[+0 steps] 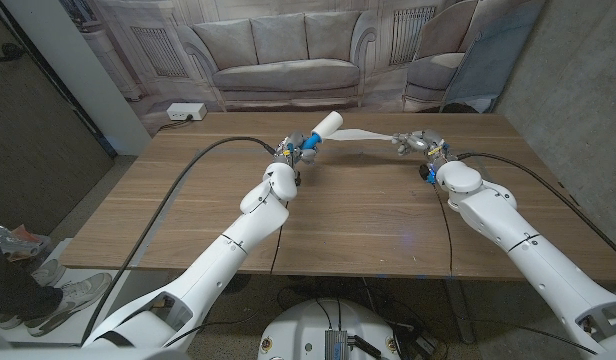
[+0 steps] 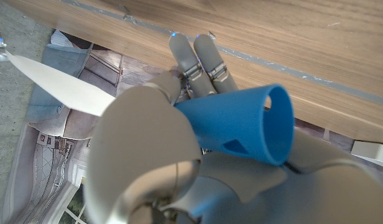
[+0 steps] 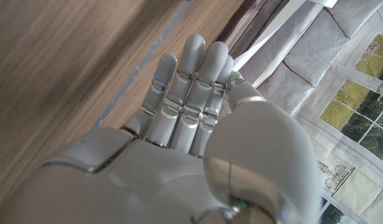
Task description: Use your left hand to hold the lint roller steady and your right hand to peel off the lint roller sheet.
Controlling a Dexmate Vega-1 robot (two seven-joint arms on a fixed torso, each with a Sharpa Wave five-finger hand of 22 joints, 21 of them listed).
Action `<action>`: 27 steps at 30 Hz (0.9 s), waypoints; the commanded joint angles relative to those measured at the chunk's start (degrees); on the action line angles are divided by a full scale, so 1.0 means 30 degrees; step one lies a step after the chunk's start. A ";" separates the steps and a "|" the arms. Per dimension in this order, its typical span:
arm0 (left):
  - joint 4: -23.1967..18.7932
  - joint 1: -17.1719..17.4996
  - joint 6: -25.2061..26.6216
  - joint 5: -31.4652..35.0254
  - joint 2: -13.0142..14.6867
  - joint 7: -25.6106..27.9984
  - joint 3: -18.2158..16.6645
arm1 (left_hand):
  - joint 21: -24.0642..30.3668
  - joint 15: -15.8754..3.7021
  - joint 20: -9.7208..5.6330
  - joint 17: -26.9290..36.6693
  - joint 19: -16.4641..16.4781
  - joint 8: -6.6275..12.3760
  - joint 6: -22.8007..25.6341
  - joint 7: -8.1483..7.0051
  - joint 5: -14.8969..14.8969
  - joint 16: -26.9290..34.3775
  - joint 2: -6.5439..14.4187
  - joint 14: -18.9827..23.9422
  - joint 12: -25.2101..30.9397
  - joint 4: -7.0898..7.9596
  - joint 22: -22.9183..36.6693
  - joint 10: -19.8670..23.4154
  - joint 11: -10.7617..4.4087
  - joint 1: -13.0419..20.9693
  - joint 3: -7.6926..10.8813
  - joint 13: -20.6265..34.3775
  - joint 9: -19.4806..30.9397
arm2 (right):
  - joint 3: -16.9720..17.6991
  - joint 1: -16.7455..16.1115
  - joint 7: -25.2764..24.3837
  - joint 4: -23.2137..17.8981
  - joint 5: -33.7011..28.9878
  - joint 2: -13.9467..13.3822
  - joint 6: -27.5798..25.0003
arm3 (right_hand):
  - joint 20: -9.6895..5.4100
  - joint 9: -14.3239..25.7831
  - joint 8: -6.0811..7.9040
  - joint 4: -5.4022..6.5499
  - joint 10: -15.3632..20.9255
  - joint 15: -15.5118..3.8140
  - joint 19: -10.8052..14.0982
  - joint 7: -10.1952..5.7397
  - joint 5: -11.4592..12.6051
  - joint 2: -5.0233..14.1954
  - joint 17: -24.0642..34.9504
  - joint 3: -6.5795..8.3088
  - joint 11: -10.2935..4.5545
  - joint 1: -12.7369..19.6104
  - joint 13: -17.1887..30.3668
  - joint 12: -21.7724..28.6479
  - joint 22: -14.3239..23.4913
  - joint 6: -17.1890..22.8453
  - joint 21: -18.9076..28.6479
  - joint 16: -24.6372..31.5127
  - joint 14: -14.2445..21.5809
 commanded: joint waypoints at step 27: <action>-0.0412 0.0172 0.0039 0.0192 0.0072 -0.0094 0.0090 | 0.0453 -0.0035 -0.0937 0.0185 -0.0244 -0.0121 0.0292 -0.0034 -0.0007 -0.0167 -0.0121 0.0363 -0.0024 0.0025 -0.0035 0.1302 -0.1099 -0.0096 0.0331 0.0057 0.0018 | 0.1822 -0.2297 -0.2290 -0.1004 0.0799 -0.0034 -0.0436 | -0.0267 0.0248 -0.0108 0.0067 0.0087 -0.0995 -0.0849 0.0028 0.0374 -0.0386 0.0799 0.0865 -0.0005 -0.0439 0.0176 -0.0140 -0.0881 0.0203 0.0469 -0.0311 0.0364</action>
